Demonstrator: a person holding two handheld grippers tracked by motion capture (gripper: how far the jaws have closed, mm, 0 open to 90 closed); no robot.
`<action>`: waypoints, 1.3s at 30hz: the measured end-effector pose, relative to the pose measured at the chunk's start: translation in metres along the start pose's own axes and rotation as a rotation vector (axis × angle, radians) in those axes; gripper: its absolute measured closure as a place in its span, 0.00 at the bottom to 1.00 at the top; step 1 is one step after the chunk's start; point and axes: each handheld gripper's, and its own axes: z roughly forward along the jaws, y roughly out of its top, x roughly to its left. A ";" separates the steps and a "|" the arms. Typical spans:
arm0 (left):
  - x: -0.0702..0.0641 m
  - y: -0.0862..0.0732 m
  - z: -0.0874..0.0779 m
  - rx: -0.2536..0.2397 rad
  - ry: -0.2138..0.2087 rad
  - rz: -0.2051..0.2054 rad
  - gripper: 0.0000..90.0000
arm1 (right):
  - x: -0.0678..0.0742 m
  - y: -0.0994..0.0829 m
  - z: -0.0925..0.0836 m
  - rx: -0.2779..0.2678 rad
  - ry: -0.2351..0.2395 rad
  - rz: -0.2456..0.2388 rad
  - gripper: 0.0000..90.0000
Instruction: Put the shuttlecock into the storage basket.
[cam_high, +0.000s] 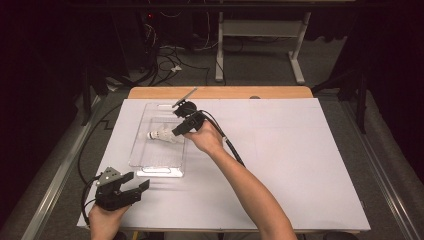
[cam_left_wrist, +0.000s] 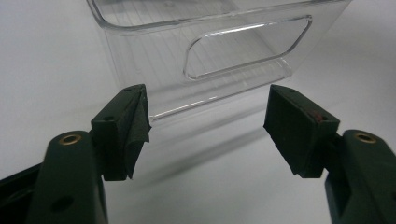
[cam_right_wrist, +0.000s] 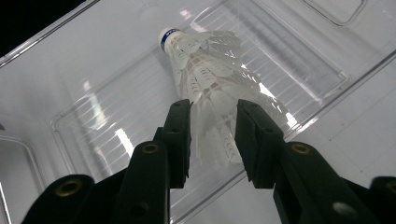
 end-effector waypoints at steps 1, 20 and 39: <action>0.000 0.000 0.000 -0.001 0.000 0.000 0.35 | -0.001 0.000 -0.001 -0.012 0.002 -0.009 0.74; 0.000 0.000 0.000 0.002 0.002 -0.001 0.35 | -0.007 -0.015 -0.020 -0.089 -0.005 -0.005 0.72; 0.001 0.000 0.000 0.003 0.005 -0.006 0.35 | -0.021 -0.033 -0.039 -0.136 -0.025 0.002 0.71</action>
